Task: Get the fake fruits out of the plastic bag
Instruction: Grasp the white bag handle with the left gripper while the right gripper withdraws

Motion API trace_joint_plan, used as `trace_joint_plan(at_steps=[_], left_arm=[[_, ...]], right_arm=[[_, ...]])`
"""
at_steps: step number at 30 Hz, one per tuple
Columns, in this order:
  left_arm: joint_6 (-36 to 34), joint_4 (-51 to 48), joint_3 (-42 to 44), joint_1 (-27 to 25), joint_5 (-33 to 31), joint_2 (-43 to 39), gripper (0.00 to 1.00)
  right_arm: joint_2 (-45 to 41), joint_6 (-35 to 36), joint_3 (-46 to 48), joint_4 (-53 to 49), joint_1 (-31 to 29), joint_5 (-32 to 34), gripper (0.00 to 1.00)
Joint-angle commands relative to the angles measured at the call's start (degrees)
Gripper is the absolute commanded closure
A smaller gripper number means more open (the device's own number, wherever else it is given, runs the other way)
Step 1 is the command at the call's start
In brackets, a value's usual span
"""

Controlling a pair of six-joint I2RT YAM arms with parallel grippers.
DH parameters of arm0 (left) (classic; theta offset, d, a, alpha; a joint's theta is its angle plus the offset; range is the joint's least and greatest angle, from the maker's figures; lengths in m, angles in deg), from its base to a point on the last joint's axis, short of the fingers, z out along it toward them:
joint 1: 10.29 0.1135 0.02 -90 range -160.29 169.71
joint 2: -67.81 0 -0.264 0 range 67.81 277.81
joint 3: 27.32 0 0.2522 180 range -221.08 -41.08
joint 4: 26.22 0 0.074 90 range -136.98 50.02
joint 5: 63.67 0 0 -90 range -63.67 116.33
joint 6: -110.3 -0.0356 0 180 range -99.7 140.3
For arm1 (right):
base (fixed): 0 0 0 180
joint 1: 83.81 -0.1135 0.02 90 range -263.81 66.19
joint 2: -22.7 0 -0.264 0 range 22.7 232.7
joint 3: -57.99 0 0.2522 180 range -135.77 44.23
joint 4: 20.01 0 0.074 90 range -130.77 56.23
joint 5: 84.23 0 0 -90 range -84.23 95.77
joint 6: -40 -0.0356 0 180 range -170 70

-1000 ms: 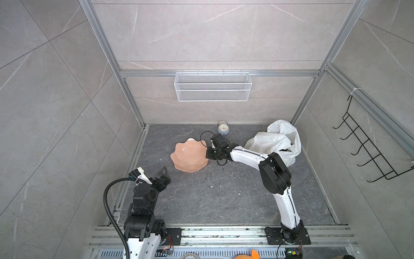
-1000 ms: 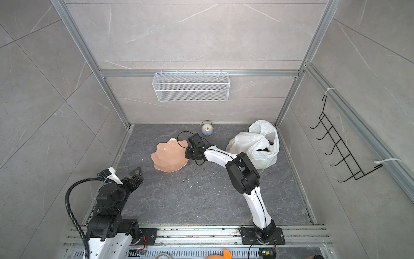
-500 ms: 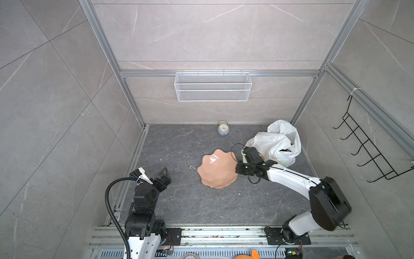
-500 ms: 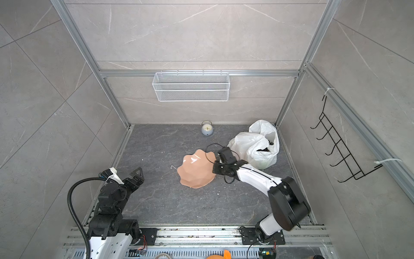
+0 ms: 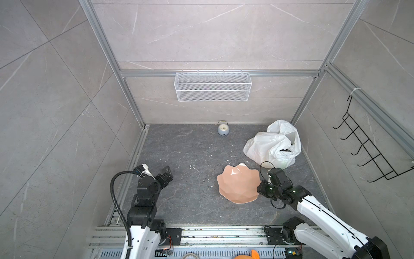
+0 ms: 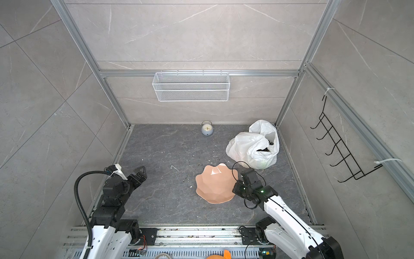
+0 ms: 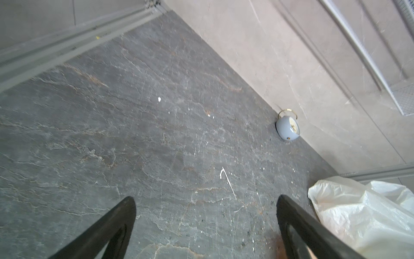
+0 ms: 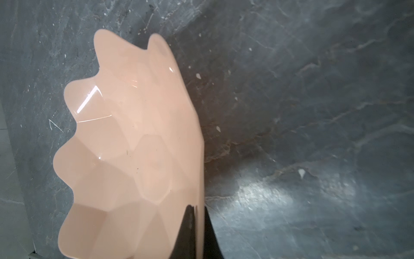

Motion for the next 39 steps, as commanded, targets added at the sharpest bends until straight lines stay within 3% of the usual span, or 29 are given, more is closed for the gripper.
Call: trace_joint_plan(at_steps=[1,5,7,12,14,16,21,27,34,39], left_arm=[[-1.6,4.8,-4.5,-0.3,5.6,5.6,0.01],[-1.9,6.0,-9.4,-2.5,8.3,14.5,0.01],[-3.2,6.6,-12.4,-6.7,7.3,19.1,0.01],[-6.9,6.4,-22.1,-21.4,-2.0,30.7,0.0],[-6.8,6.6,-25.4,-24.5,-2.5,34.9,0.0],[-7.0,7.2,-28.4,-26.8,-2.5,38.7,0.0],[-8.5,7.3,-38.2,-32.5,-2.8,48.9,0.0],[-13.0,7.6,-56.2,-40.3,-2.1,65.8,0.0],[-20.4,7.0,-81.1,-46.6,2.9,88.0,0.0],[-21.9,8.8,-91.6,-50.2,8.2,96.2,0.0]], right_arm=[[-2.0,-4.2,1.8,-8.9,0.2,5.3,1.0],[-2.4,-3.8,1.8,-10.6,0.3,8.2,0.92],[-1.2,-3.5,1.9,-10.2,0.3,8.2,0.88],[1.0,-3.7,2.0,-9.3,0.3,9.1,0.81],[0.5,-3.4,1.4,-9.6,0.3,9.6,0.77],[-0.2,-2.9,0.5,-10.6,0.3,10.3,0.7],[-3.1,-1.7,-3.5,-16.9,0.3,13.2,0.35],[-12.3,-3.5,-12.0,-29.0,0.2,21.3,0.17],[-18.0,-6.6,-24.2,-37.2,0.2,31.3,0.17],[-22.2,-6.7,-31.1,-41.8,0.3,39.9,0.18]])
